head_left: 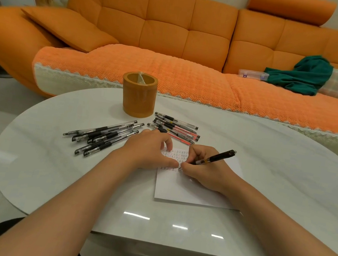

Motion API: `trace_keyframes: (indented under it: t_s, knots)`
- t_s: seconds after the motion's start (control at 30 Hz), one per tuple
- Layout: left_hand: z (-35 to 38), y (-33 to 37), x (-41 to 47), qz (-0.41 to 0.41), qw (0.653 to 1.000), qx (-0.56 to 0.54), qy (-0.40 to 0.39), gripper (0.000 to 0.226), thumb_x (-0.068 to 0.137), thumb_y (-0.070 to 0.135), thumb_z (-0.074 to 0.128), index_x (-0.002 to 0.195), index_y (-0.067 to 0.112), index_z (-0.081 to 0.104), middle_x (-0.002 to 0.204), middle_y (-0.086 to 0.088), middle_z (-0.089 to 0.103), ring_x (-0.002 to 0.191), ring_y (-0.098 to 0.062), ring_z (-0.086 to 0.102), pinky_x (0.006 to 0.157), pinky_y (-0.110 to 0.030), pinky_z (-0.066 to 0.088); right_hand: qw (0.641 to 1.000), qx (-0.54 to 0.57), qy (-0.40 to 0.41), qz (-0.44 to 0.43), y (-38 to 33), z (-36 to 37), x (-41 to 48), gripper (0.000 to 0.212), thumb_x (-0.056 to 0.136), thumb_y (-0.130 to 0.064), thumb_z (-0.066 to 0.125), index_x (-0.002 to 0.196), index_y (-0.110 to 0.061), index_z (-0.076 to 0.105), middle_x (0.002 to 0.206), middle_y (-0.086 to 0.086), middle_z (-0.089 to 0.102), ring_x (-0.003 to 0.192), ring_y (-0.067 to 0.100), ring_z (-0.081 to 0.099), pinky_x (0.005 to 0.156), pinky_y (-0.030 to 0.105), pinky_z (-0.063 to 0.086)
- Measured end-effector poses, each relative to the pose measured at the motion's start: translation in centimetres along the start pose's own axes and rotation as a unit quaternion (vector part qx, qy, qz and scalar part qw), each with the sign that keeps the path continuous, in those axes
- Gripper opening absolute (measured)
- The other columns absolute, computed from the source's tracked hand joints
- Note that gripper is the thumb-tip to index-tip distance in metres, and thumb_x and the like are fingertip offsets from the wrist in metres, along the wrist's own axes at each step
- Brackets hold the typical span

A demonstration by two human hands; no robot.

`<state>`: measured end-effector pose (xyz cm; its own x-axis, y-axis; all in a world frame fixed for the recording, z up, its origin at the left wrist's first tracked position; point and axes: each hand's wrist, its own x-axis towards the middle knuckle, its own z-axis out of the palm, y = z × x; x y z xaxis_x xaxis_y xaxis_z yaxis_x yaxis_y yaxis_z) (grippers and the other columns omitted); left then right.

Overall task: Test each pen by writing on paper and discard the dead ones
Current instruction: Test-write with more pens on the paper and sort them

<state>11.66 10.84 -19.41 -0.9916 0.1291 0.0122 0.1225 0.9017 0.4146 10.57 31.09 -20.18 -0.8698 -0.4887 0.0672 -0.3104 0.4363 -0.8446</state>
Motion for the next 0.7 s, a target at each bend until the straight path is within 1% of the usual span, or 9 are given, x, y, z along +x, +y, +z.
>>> trace_keyframes:
  t_s: [0.07, 0.17, 0.33, 0.47, 0.57, 0.7]
  knots:
    - [-0.01, 0.01, 0.07, -0.003, 1.0, -0.001, -0.005, 0.043, 0.07, 0.069, 0.072, 0.1, 0.042, 0.056, 0.098, 0.016, 0.052, 0.101, -0.012, 0.046, 0.074, -0.032, 0.04, 1.0, 0.002, -0.004, 0.002, 0.02, 0.02, 0.01, 0.021, 0.082, -0.002, 0.07, 0.074, 0.005, 0.051, 0.06, 0.011, 0.061, 0.054, 0.022, 0.058, 0.054, 0.033, 0.042]
    - [-0.03, 0.07, 0.22, -0.008, 1.0, -0.004, -0.013, 0.044, 0.07, 0.068, 0.073, 0.101, 0.042, 0.055, 0.101, 0.015, 0.053, 0.102, -0.013, 0.047, 0.075, -0.033, 0.042, 1.0, 0.0, -0.006, 0.003, -0.02, -0.01, -0.07, 0.02, 0.082, -0.002, 0.07, 0.075, 0.005, 0.052, 0.061, 0.012, 0.063, 0.054, 0.02, 0.06, 0.052, 0.032, 0.043]
    - [-0.11, 0.13, 0.27, -0.016, 1.0, -0.005, -0.021, 0.045, 0.07, 0.069, 0.073, 0.102, 0.042, 0.056, 0.1, 0.016, 0.053, 0.102, -0.013, 0.047, 0.074, -0.033, 0.043, 1.0, -0.014, 0.002, -0.004, 0.11, 0.04, -0.04, 0.022, 0.079, -0.004, 0.069, 0.073, 0.004, 0.05, 0.065, 0.021, 0.061, 0.057, 0.024, 0.053, 0.055, 0.035, 0.04]
    - [-0.04, 0.11, 0.25, -0.018, 1.0, -0.007, -0.017, 0.045, 0.07, 0.069, 0.073, 0.102, 0.042, 0.056, 0.098, 0.017, 0.053, 0.101, -0.012, 0.047, 0.073, -0.033, 0.041, 1.0, -0.007, 0.005, -0.008, 0.25, 0.05, -0.14, 0.021, 0.081, -0.003, 0.07, 0.072, 0.003, 0.052, 0.064, 0.02, 0.061, 0.054, 0.02, 0.053, 0.054, 0.034, 0.041]
    - [-0.08, 0.14, 0.29, -0.02, 1.0, -0.008, -0.018, 0.045, 0.07, 0.069, 0.073, 0.101, 0.042, 0.056, 0.098, 0.017, 0.053, 0.102, -0.013, 0.047, 0.074, -0.033, 0.042, 1.0, -0.006, 0.005, -0.008, 0.22, 0.03, -0.18, 0.021, 0.081, -0.002, 0.07, 0.072, 0.003, 0.052, 0.062, 0.017, 0.062, 0.052, 0.016, 0.055, 0.053, 0.032, 0.042]
    - [-0.08, 0.1, 0.26, -0.018, 1.0, -0.009, -0.017, 0.045, 0.069, 0.069, 0.074, 0.1, 0.042, 0.056, 0.096, 0.018, 0.052, 0.101, -0.012, 0.048, 0.074, -0.033, 0.042, 1.0, -0.001, -0.019, -0.005, 0.1, -0.06, -0.22, 0.021, 0.082, -0.001, 0.069, 0.073, 0.006, 0.051, 0.065, 0.024, 0.062, 0.053, 0.019, 0.055, 0.054, 0.035, 0.042]
